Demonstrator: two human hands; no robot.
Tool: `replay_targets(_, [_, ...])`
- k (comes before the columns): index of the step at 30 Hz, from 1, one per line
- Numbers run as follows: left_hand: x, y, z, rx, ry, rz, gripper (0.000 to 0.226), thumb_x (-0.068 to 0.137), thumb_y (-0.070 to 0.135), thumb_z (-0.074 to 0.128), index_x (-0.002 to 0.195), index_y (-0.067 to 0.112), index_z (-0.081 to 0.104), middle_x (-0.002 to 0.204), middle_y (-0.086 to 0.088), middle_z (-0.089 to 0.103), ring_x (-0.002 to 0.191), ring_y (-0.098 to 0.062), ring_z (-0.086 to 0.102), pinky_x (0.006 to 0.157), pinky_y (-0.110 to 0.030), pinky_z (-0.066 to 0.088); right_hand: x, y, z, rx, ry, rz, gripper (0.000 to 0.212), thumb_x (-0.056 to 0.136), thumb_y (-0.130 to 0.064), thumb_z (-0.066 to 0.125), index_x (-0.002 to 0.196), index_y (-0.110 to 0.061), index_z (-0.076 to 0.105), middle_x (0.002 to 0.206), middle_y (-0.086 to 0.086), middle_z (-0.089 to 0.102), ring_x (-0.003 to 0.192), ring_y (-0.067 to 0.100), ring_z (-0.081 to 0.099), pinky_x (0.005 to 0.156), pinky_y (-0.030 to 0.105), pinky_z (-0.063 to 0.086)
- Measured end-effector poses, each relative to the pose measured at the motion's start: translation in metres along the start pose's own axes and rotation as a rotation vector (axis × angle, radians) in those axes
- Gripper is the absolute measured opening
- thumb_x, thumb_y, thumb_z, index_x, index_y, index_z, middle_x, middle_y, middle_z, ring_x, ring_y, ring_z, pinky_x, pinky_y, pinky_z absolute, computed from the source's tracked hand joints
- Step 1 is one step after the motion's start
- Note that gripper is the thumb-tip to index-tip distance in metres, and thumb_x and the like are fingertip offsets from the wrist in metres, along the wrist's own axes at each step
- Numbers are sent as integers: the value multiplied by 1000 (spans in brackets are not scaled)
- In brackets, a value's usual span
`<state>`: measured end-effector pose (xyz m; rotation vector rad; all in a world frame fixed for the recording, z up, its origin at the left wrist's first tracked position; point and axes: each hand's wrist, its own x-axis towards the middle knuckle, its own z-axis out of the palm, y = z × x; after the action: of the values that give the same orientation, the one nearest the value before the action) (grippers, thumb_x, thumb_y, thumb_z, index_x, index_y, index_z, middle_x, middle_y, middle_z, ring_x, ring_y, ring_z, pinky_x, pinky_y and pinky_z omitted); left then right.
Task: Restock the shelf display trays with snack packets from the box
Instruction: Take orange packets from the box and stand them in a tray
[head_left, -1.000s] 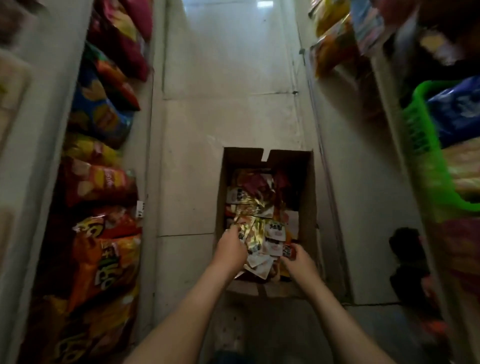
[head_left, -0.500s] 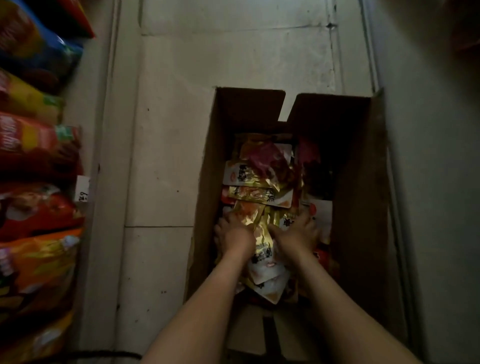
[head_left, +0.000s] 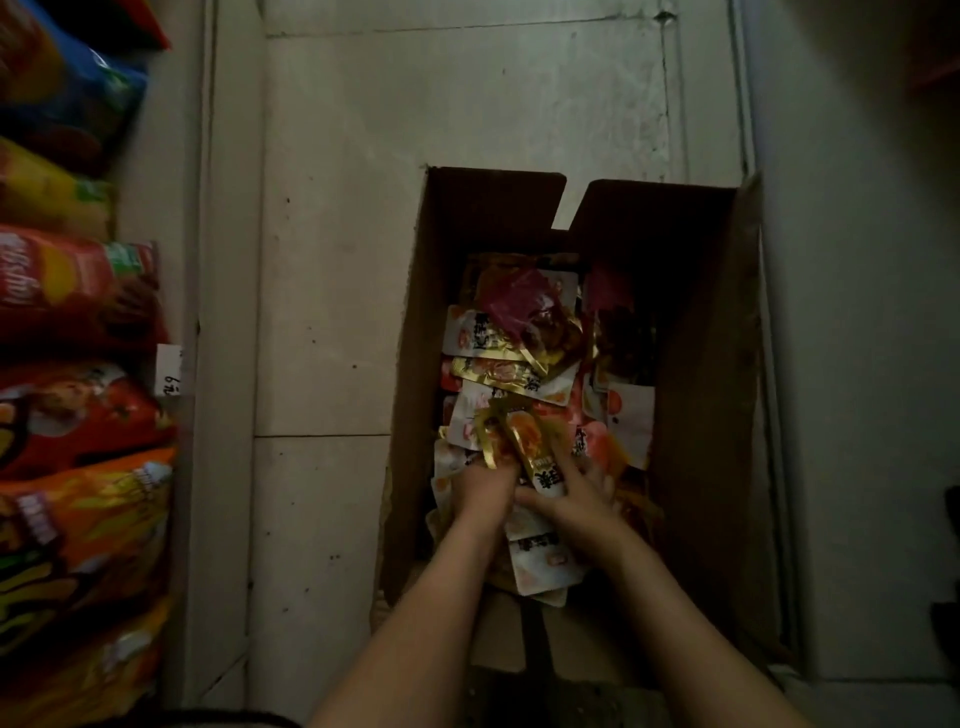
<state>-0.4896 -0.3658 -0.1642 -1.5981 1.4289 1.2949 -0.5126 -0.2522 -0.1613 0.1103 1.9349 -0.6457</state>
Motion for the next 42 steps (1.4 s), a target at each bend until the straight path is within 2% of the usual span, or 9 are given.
replay_targets(7, [-34,12,5,-17,-164,157,42,105,36,28,140,18,41,130,-3,51,120,-22,49,95,-34,40,-14,6,-3,823,-53,72,84,62,-93,46,130,-43,53,144,0,44,131,21,45,109,49,36])
replay_targets(12, [-58,9,-5,-53,-197,202,45,102,33,37,146,23,32,142,-3,46,129,-26,45,108,-42,38,-47,-30,-18,638,54,27,57,89,-45,61,139,-29,40,146,5,25,136,30,28,102,32,33])
replay_targets(15, [-83,18,-22,-20,-183,212,51,101,31,38,151,29,25,149,-4,40,133,-29,42,110,-47,37,-75,-40,-35,639,71,51,77,82,-28,73,144,-28,27,138,2,37,129,26,40,102,36,38])
replay_targets(18, [-129,38,-48,-72,-242,278,50,102,28,39,150,29,26,145,-5,45,131,-28,45,109,-47,39,-119,-63,-62,680,15,24,78,68,-44,80,132,-15,48,117,-4,59,104,14,59,84,27,48])
replay_targets(21, [-185,60,-73,-123,-251,366,40,101,26,43,140,28,40,134,-6,54,124,-27,51,106,-46,42,-157,-85,-90,648,28,0,97,39,-72,82,123,-29,58,127,2,56,107,23,61,95,44,49])
replay_targets(30, [-354,118,-133,-205,-272,310,39,99,37,42,124,8,49,113,-14,64,95,-30,65,69,-34,56,-316,-185,-172,814,-108,-170,33,83,-29,69,110,-11,62,92,8,75,80,24,73,63,30,56])
replay_targets(35, [-469,127,-165,-210,-389,303,69,97,63,23,129,11,57,118,-15,67,106,-30,65,94,-47,52,-429,-212,-195,878,-21,-170,50,75,-37,72,114,-8,60,95,14,73,85,32,71,73,40,56])
replay_targets(39, [-547,125,-186,13,-588,407,87,70,80,51,132,20,50,123,-9,65,109,-28,65,96,-51,50,-517,-215,-206,1083,102,-177,42,82,-28,68,115,-4,62,100,21,71,86,34,70,71,40,57])
replay_targets(42, [-602,123,-199,141,-772,463,62,78,63,65,124,23,59,118,-4,69,110,-27,64,101,-49,46,-578,-212,-215,1270,182,-212,47,78,-31,65,116,-4,62,106,23,69,94,36,68,81,45,54])
